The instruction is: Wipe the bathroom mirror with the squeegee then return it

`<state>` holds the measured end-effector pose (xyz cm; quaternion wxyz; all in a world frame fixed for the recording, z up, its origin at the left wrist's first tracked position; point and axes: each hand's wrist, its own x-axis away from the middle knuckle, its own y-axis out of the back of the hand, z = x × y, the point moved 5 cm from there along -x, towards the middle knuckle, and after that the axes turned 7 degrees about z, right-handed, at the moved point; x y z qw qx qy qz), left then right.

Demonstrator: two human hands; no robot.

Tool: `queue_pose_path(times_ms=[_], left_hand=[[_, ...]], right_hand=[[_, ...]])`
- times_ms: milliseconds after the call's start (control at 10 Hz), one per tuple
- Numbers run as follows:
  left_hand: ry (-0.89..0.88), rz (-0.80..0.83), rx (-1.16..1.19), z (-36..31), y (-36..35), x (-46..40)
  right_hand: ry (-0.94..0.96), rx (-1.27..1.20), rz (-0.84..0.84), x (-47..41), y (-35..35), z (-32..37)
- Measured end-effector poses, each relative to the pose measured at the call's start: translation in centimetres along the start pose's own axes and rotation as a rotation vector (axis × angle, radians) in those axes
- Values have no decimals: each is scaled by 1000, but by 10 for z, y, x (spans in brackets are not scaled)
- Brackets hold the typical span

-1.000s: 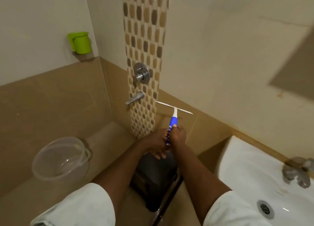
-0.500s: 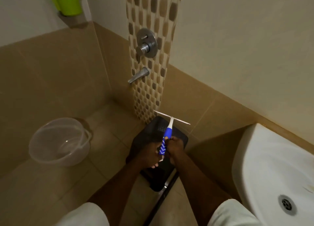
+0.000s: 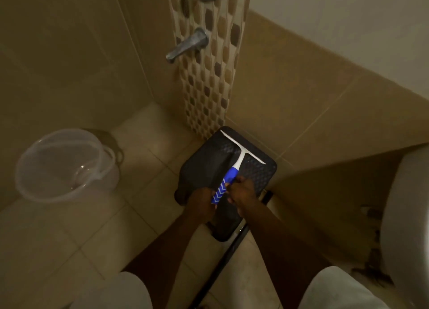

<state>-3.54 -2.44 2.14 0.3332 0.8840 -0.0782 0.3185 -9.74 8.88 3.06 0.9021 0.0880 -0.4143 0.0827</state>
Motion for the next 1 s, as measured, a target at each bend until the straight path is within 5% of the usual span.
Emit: queue_pose_path(times_ms=[600, 1000], left_hand=[[-6, -177, 132, 25, -37, -60], [-52, -112, 201, 22, -33, -40]], right_hand=[[-7, -103, 180, -69, -1, -36], [-56, -60, 168, -42, 3, -47]])
